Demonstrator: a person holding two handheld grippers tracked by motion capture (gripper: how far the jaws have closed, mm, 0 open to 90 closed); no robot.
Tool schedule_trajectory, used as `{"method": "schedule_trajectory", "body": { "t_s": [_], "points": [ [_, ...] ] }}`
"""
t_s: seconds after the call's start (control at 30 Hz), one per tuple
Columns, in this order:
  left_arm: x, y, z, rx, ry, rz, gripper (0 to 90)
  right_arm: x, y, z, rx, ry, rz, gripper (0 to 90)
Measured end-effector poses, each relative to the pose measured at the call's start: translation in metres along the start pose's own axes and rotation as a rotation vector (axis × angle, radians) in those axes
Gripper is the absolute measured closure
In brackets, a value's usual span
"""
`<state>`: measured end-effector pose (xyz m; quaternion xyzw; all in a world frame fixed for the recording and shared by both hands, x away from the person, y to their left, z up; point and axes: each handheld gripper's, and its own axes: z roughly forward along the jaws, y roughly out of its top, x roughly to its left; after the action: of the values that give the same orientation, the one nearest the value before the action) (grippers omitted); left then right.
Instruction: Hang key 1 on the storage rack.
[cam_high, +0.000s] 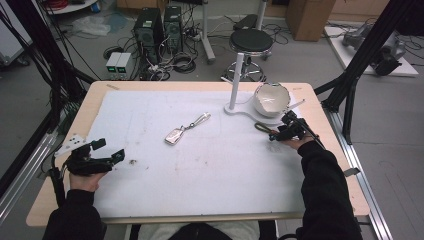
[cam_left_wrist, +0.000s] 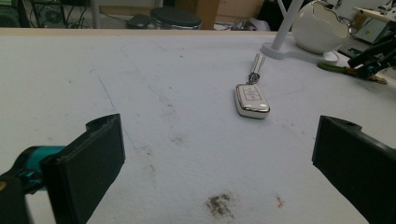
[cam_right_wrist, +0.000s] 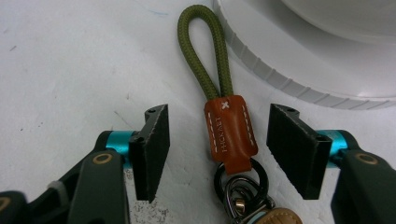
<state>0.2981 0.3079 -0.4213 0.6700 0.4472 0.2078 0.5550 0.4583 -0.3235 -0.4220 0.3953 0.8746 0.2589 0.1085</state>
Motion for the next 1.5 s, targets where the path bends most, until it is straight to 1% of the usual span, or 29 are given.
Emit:
{"method": "schedule_trajectory", "body": {
  "t_s": [0.13,0.2,0.23,0.27,0.3,0.43,0.47,0.5,0.57,0.63,0.67,0.73,0.77,0.8,0.9,0.93,1.0,1.1,1.17,1.2,1.27,1.33,1.37,1.4,1.43,1.5],
  "points": [
    [0.000,0.000,0.000,-0.003,0.000,0.001,2.9,-0.001,0.000,0.002,0.011,-0.004,0.000,43.3],
    [0.000,0.000,0.000,-0.007,0.000,0.000,2.9,-0.002,-0.001,0.003,0.015,-0.011,0.003,46.8],
    [0.001,0.000,-0.001,-0.008,0.000,-0.001,2.9,-0.002,-0.001,0.003,0.015,-0.011,0.003,46.8],
    [0.001,0.000,-0.001,-0.010,0.001,-0.002,2.9,-0.002,-0.001,0.003,0.015,-0.011,0.004,50.2],
    [0.001,0.000,-0.001,-0.010,0.001,-0.002,2.9,-0.002,-0.001,0.003,0.015,-0.011,0.004,50.2],
    [0.000,0.000,-0.001,-0.011,-0.001,0.000,2.9,-0.002,-0.001,0.004,0.021,-0.004,0.003,57.5],
    [0.000,0.000,-0.001,-0.013,-0.005,-0.001,2.9,-0.003,-0.002,0.003,0.022,-0.011,0.005,61.8],
    [0.000,0.001,-0.001,-0.018,-0.012,0.000,2.9,-0.003,-0.002,0.003,0.022,-0.011,0.005,61.8],
    [0.000,0.001,-0.001,-0.023,-0.012,0.002,2.9,-0.003,-0.002,0.003,0.019,-0.010,0.009,65.5],
    [0.000,0.001,-0.001,-0.021,-0.012,0.003,2.9,-0.003,-0.002,0.003,0.018,-0.017,0.001,66.9],
    [0.000,0.001,-0.001,-0.022,-0.012,0.002,2.9,-0.001,-0.001,0.003,0.022,-0.025,-0.008,69.4],
    [0.001,0.001,-0.001,-0.026,-0.011,0.000,2.9,0.000,-0.001,0.002,0.026,-0.027,-0.010,70.4],
    [0.001,0.001,-0.001,-0.027,-0.011,0.000,2.9,0.001,-0.001,0.002,0.024,-0.034,-0.019,71.5],
    [0.001,0.001,-0.001,-0.029,-0.012,-0.001,2.9,0.002,-0.001,0.002,0.026,-0.036,-0.014,72.2],
    [0.001,0.001,-0.001,-0.029,-0.012,-0.001,2.9,0.003,0.000,0.002,0.026,-0.053,-0.029,73.6],
    [0.001,0.001,-0.001,-0.030,-0.012,-0.001,2.9,0.004,0.000,0.002,0.031,-0.053,-0.023,73.8],
    [0.001,0.001,-0.002,-0.028,-0.010,0.000,2.9,0.004,0.000,0.002,0.027,-0.059,-0.031,74.1],
    [0.001,0.001,-0.001,-0.028,-0.011,-0.002,2.9,0.004,-0.001,0.001,0.025,-0.058,-0.021,74.3],
    [0.000,0.001,-0.001,-0.024,-0.011,0.003,2.9,0.005,-0.001,0.001,0.028,-0.057,-0.021,74.3],
    [0.000,0.001,-0.001,-0.021,-0.011,0.003,2.9,0.006,-0.001,0.000,0.027,-0.053,-0.014,74.3],
    [0.000,0.001,-0.001,-0.015,-0.004,0.008,2.9,0.007,0.000,-0.003,0.016,-0.054,-0.020,74.2],
    [0.000,0.000,-0.002,-0.010,-0.002,0.011,2.9,0.009,0.000,-0.008,0.003,-0.042,-0.010,74.2],
    [0.000,0.000,-0.002,-0.012,-0.002,0.010,2.9,0.009,0.001,-0.010,-0.005,-0.033,-0.013,74.2],
    [0.000,0.001,-0.002,-0.016,-0.002,0.008,2.9,0.011,0.001,-0.015,-0.022,-0.023,-0.004,74.1],
    [0.000,0.001,-0.002,-0.016,-0.002,0.008,2.9,0.011,0.001,-0.015,-0.022,-0.023,-0.004,74.1],
    [0.000,0.001,-0.002,-0.015,-0.001,0.008,2.9,0.013,0.001,-0.020,-0.032,-0.005,0.000,74.0]
  ]
}}
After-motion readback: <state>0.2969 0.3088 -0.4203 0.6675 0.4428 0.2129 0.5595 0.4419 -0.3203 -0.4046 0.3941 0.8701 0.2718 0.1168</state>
